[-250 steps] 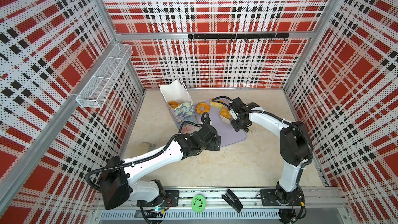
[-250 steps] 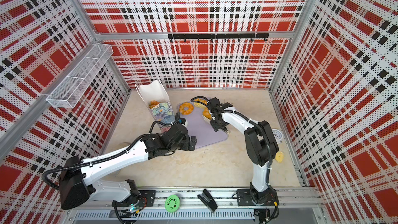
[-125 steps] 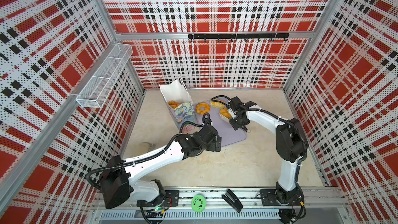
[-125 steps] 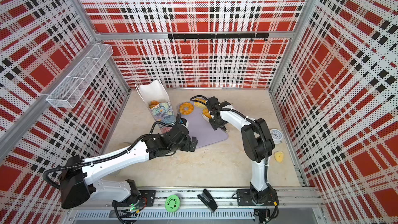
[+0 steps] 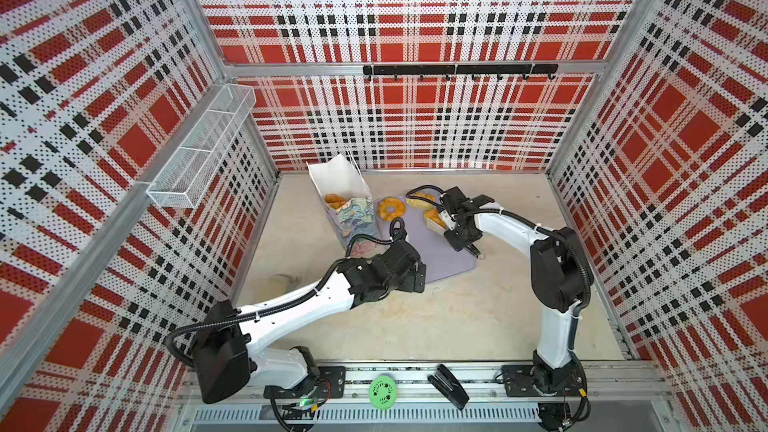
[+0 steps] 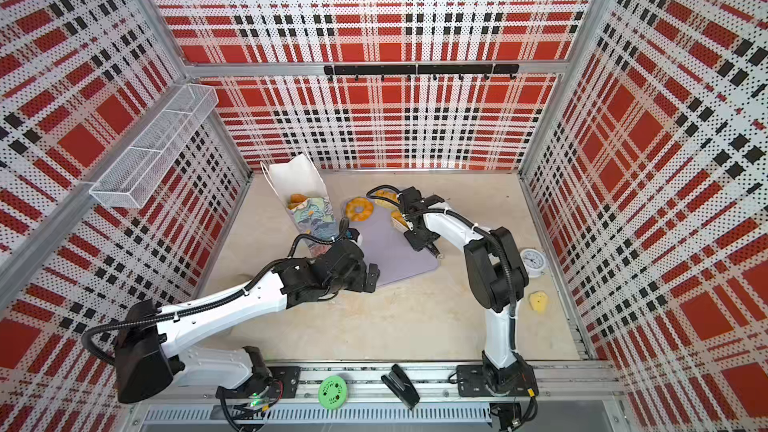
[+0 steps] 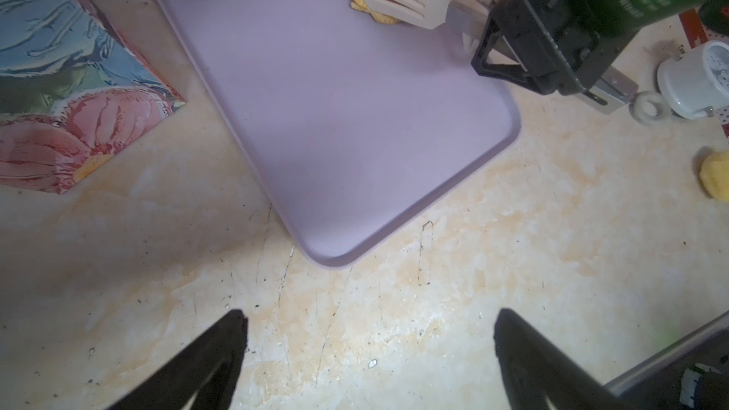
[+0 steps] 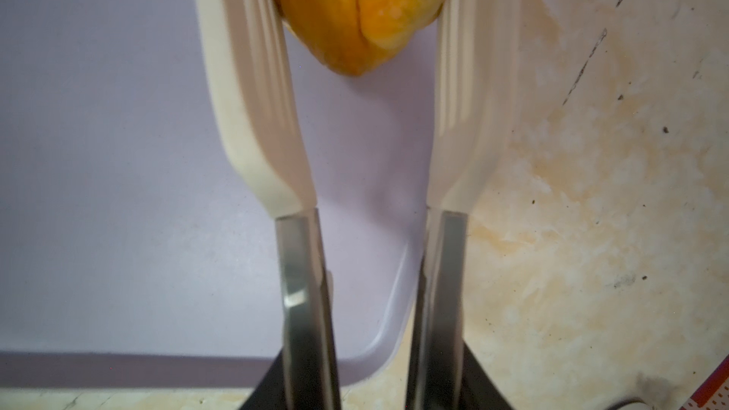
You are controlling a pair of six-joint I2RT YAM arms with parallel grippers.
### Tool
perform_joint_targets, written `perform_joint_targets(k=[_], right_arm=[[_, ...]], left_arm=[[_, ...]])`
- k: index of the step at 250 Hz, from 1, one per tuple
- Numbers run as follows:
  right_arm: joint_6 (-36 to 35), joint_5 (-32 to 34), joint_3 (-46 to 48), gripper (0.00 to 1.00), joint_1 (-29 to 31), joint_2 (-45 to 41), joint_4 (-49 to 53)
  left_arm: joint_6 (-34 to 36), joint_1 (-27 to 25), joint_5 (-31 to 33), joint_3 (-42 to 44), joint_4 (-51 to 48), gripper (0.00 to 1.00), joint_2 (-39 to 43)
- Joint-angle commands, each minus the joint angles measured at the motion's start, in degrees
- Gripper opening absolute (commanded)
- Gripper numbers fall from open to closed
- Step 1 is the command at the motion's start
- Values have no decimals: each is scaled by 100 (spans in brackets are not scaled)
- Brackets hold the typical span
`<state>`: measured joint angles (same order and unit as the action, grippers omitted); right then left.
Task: Place the fake bread into the paper bag
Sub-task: 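Close the tongs on the braided bun and lift it, then carry the bun toward the floral bag while the left gripper nears the bag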
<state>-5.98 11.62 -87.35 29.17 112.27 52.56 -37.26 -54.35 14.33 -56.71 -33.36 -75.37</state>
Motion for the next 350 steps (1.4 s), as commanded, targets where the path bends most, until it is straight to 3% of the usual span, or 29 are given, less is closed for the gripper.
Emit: perform_joint_targets(k=[1, 119, 222, 350], right_arm=[[-121, -28, -21, 41, -8, -152, 75], [65, -74, 201, 42, -10, -730, 35], [158, -389, 303, 42, -11, -1289, 86], [357, -870, 178, 42, 9, -1932, 188]], left_arm=[[23, 56, 224, -140, -183, 99, 250], [67, 82, 266, -165, -217, 99, 481], [239, 110, 672, -411, -706, 99, 887], [633, 240, 590, -777, -1105, 99, 1084]])
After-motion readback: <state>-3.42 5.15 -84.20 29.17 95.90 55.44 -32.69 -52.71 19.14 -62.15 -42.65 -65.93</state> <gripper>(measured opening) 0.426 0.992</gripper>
